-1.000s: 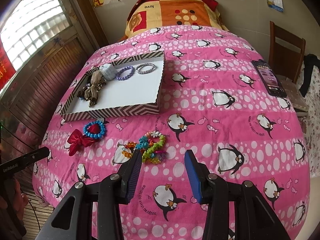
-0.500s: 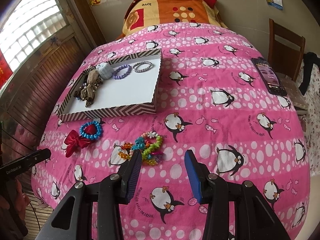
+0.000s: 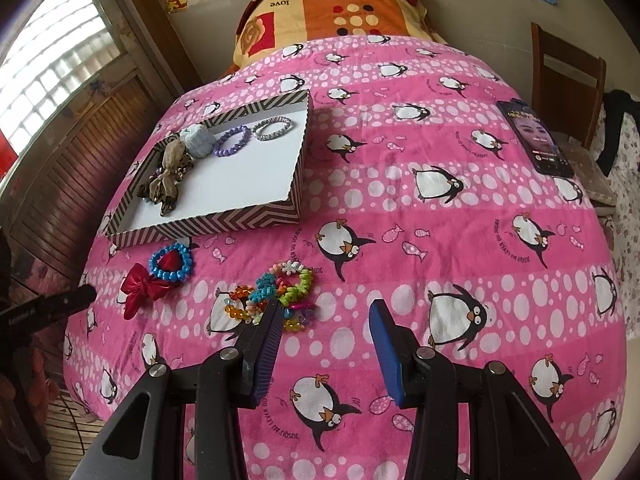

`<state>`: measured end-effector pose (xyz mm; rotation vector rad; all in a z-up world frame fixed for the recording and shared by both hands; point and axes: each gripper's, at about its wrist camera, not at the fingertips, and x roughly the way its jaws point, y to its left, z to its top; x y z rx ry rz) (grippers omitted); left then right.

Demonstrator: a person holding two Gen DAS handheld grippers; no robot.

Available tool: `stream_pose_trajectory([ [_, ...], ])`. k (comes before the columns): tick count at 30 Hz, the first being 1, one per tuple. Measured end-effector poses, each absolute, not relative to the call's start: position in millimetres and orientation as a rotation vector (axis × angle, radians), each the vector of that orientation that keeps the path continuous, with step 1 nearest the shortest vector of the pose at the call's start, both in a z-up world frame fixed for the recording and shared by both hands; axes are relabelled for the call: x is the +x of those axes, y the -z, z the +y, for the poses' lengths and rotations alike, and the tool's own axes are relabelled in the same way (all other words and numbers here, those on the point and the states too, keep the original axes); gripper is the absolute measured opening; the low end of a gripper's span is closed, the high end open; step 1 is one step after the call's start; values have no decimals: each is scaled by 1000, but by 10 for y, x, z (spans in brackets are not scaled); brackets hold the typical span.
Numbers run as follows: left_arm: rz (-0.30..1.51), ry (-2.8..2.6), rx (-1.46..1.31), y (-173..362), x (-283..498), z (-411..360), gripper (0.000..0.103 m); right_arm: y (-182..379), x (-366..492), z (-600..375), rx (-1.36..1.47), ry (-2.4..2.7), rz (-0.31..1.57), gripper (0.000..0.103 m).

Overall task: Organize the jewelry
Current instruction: 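Move both tools toward the blue bead bracelet and colourful bead chain, then grasp the blue bead bracelet with the left tool while the right tool grasps the colourful bead chain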

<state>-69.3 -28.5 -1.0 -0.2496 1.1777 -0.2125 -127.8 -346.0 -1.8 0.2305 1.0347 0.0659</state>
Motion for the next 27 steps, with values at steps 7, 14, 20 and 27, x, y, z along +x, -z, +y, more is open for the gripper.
stream_pose_trajectory([
  [7, 1201, 234, -243, 91, -450, -349, 66, 116, -1118, -3369, 230, -100, 1037, 42],
  [14, 1243, 245, -162, 272, -166, -495, 66, 363, -755, -3212, 153, -117, 1083, 38],
  [20, 1304, 270, -93, 478, 13, -610, 65, 573, -610, -3161, 114, -105, 1134, 37],
  [27, 1332, 293, -20, 655, 103, -779, 31, 652, -529, -3081, 102, -131, 1121, 17],
])
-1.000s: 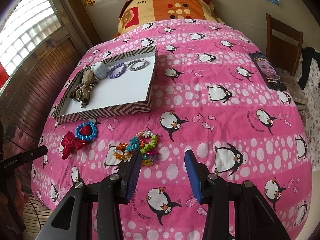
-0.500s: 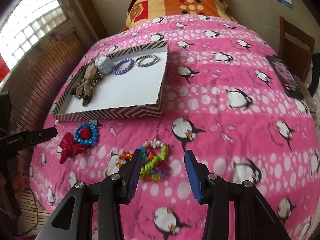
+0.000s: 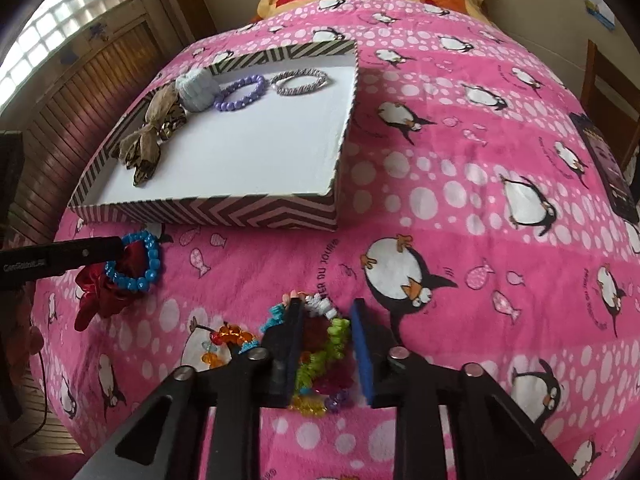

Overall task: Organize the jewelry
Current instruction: 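Grasp the blue bead bracelet with the left tool while the right tool grasps the colourful bead chain, then carry both items into the white tray and open both tools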

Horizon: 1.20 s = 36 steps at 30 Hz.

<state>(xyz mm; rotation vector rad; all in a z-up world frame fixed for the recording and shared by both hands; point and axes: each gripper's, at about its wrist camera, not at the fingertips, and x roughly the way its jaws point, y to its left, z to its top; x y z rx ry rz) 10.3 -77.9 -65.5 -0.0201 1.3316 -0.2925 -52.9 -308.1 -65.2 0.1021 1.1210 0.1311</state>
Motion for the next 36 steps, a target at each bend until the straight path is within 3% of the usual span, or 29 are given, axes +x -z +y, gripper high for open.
stream_pose_trajectory([
  [2, 1318, 299, 5, 639, 94, -793, 10, 643, -535, -3075, 109, -133, 1114, 16],
  [5, 1336, 322, -75, 596, 109, -693, 7, 563, -588, -3098, 152, -146, 1087, 12],
  [27, 1127, 443, -125, -529, -226, -603, 7, -300, -804, -3091, 216, -279, 903, 12],
  [36, 1088, 463, -104, -729, -90, -800, 7, -619, -615, -3065, 217, -301, 831, 12],
])
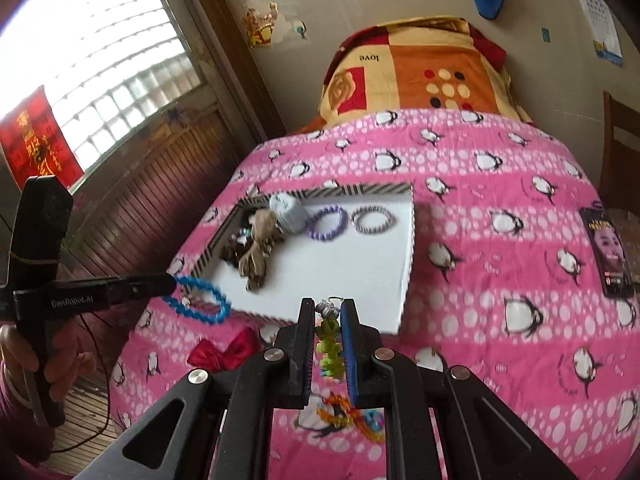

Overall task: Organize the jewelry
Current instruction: 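Carry both items into the white tray and open both tools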

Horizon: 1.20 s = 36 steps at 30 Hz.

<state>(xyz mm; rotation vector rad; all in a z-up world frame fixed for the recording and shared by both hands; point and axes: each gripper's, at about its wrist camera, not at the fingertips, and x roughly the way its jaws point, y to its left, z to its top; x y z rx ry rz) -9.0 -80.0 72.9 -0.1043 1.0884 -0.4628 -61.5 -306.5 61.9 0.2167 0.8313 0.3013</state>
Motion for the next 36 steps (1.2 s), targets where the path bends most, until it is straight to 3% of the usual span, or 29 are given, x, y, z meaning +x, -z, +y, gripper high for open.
stream_pose_trajectory([
  [20, 1149, 447, 63, -133, 576, -1299, 7, -184, 154, -2943, 242, -271, 949, 12],
  [36, 1245, 336, 41, 455, 1301, -1095, 7, 469, 1173, -2945, 258, -210, 1089, 12],
])
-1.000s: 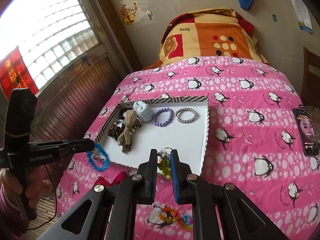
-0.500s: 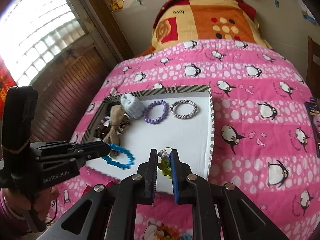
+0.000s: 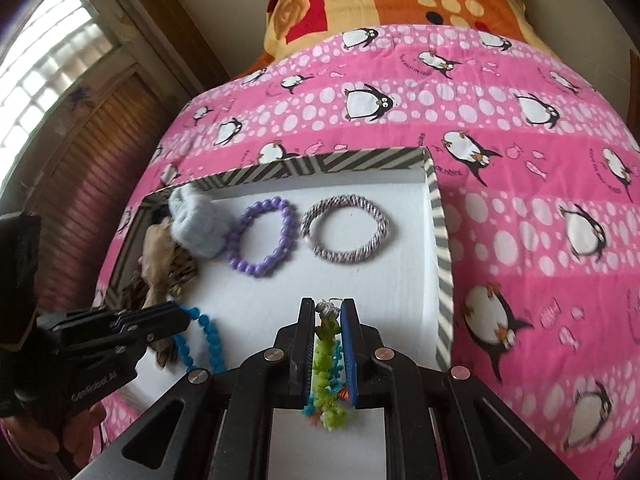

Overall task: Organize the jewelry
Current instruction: 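Carry both items into the white tray and open both tools, then withdraw both tools over the red bow and orange bead bracelet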

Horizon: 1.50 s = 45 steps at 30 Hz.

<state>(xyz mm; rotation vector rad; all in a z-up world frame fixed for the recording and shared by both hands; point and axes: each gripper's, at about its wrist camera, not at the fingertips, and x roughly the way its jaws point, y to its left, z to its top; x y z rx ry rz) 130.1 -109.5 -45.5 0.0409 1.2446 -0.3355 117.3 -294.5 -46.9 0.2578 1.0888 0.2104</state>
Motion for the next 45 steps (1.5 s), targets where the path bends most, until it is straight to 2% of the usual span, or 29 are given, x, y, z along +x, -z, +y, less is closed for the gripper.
stream_pose_trajectory([
  [3, 1248, 326, 27, 471, 1323, -1063, 7, 552, 1309, -2948, 278, -203, 1111, 12],
  [6, 1256, 327, -1, 448, 1306, -1019, 12, 592, 1340, -2997, 331, -204, 1127, 13],
  [8, 1249, 321, -1, 412, 1265, -988, 33, 547, 1294, -3028, 350, -218, 1110, 18],
  [10, 1238, 325, -12, 351, 1211, -971, 42, 478, 1234, -3047, 342, -212, 1094, 23],
  [22, 1110, 274, 67, -69, 632, -847, 44, -18, 518, -2993, 327, -224, 981, 36],
  [41, 1079, 240, 34, -211, -206, -677, 44, -214, -471, -3027, 241, -249, 954, 40],
  [45, 1113, 256, -49, -177, -302, -520, 52, -156, -652, -3152, 223, -234, 973, 40],
])
